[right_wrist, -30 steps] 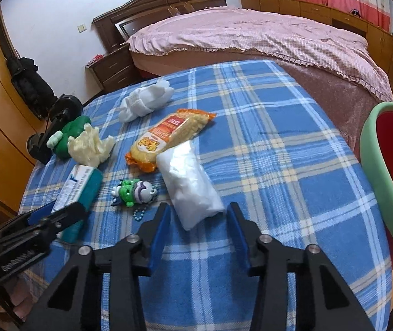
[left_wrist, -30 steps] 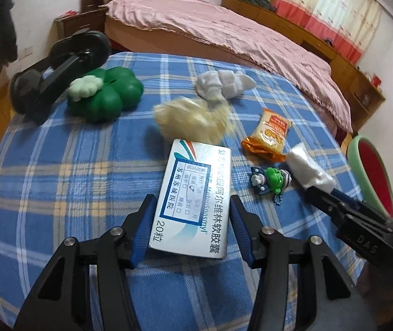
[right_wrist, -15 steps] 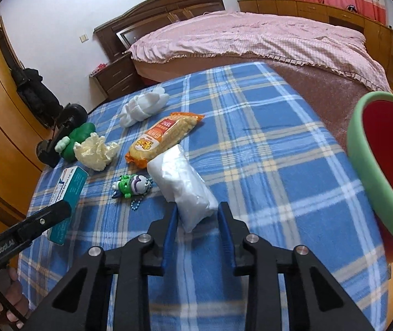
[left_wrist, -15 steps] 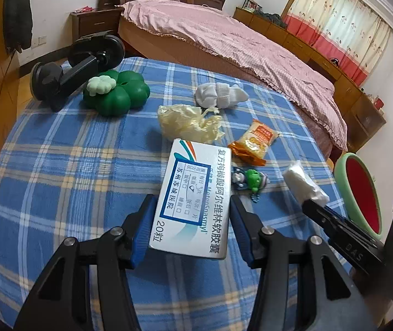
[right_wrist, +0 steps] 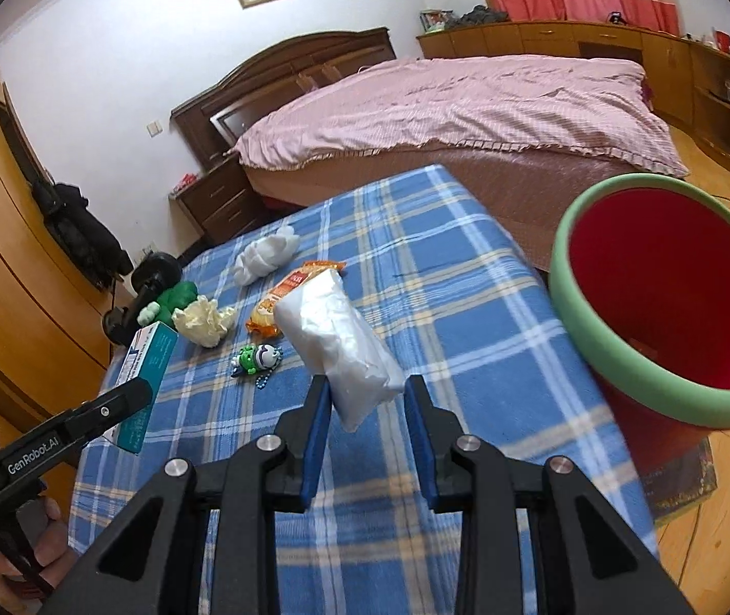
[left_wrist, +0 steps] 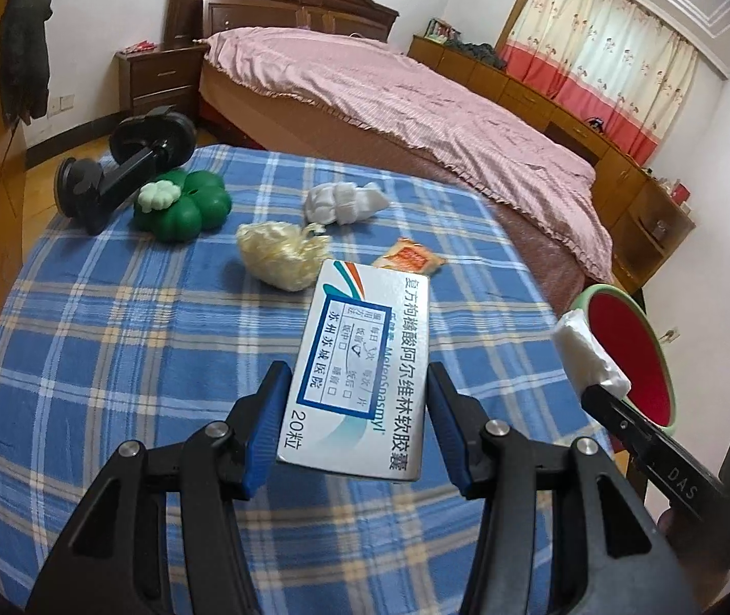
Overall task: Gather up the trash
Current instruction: 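Carry both items over the red bucket and open both tools to drop them, then move both open tools back over the remaining trash on the bed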
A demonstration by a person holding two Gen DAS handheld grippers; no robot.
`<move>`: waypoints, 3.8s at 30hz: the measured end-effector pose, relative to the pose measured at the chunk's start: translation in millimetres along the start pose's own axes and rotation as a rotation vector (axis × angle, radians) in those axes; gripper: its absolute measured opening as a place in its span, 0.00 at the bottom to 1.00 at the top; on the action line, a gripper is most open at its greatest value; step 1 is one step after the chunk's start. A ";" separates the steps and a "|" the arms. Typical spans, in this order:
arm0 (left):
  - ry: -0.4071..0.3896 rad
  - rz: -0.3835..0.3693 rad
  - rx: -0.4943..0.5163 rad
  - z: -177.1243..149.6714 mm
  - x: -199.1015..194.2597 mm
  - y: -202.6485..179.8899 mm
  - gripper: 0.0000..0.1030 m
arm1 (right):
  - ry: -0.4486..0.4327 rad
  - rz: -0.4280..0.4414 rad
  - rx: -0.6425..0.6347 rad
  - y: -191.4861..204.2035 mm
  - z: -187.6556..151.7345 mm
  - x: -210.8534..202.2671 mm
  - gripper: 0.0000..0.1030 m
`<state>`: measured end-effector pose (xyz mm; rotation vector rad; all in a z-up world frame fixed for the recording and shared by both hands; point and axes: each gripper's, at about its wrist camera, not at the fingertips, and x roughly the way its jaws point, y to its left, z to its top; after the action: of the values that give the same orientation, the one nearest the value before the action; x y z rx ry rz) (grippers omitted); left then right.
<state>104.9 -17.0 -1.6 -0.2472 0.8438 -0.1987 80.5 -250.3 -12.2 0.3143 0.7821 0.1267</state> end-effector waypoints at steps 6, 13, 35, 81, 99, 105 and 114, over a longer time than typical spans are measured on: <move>-0.010 -0.034 0.027 0.0 -5.5 -17.4 0.52 | -0.037 -0.009 0.032 -12.3 -1.8 -23.0 0.31; -0.009 -0.060 0.051 -0.2 -6.6 -32.0 0.52 | -0.072 -0.019 0.053 -23.1 -1.6 -40.3 0.31; -0.010 -0.132 0.130 11.7 7.4 -85.3 0.52 | -0.162 -0.067 0.130 -64.0 10.5 -75.6 0.31; 0.165 -0.293 0.419 -18.8 116.1 -262.0 0.52 | -0.160 -0.345 0.346 -210.3 7.4 -74.3 0.33; 0.176 -0.270 0.369 -13.3 113.7 -243.8 0.52 | -0.150 -0.318 0.346 -211.1 7.1 -68.7 0.34; 0.157 -0.255 0.337 -9.9 102.3 -231.4 0.52 | -0.161 -0.302 0.335 -199.8 7.5 -73.5 0.39; 0.112 -0.214 0.292 -0.2 82.3 -204.6 0.52 | -0.169 -0.260 0.311 -178.4 14.4 -77.3 0.56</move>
<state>142.7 -234.3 -0.3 -0.0512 0.8875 -0.5352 35.6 -440.0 -8.5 0.5070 0.6678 -0.2653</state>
